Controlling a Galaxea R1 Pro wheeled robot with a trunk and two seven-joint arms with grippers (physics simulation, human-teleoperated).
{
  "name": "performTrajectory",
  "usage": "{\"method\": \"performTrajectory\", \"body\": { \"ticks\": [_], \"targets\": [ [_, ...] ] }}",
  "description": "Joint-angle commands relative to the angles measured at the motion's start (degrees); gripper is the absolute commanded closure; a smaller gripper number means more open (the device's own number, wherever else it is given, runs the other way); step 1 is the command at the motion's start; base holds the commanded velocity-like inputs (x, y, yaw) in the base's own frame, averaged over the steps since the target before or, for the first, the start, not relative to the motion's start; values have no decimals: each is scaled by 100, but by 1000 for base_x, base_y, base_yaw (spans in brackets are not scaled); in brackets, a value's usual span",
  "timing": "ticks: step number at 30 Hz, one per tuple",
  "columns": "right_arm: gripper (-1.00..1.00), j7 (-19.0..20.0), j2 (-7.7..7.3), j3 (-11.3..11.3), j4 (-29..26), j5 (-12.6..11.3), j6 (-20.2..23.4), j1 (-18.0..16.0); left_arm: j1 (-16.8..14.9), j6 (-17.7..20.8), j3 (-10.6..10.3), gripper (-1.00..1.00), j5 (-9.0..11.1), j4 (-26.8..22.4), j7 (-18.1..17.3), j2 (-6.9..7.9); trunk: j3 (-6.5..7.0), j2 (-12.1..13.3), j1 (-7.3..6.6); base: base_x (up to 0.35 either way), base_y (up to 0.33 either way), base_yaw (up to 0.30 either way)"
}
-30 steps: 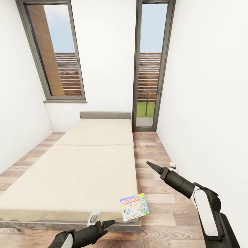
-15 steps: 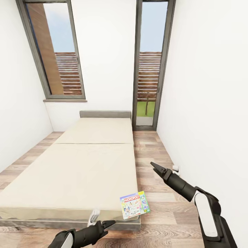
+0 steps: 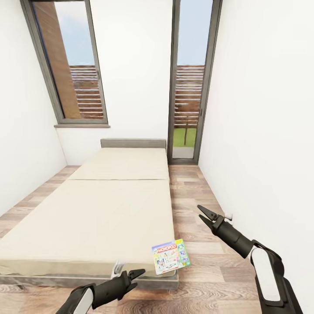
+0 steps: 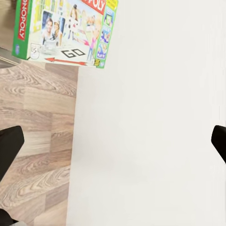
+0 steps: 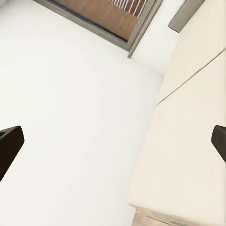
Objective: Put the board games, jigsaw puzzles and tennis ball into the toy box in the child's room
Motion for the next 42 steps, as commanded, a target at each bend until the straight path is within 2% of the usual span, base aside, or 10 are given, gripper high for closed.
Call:
{"method": "performTrajectory", "body": {
  "ticks": [1, 5, 12, 42],
  "targets": [
    [-100, 28, -3, -21, 4, 5, 33, -6, -9, 39, 30, -100, 7, -2, -12, -6, -24, -44, 22, 0, 0, 0],
    [-100, 36, -22, -37, 11, -1, 34, -7, -22, 29, 26, -100, 29, -7, -2, -22, -96, -205, 110, 0, 0, 0],
    [-100, 28, 27, -30, 14, -3, 35, -4, -27, 15, 11, -100, 38, -11, -7, -64, -222, -486, 264, 0, 0, 0],
    [-100, 16, 41, -43, 102, -13, 44, 2, -24, 22, 13, -100, 40, -110, -23, -72, -760, -1689, 923, 0, 0, 0]
  ]
}}
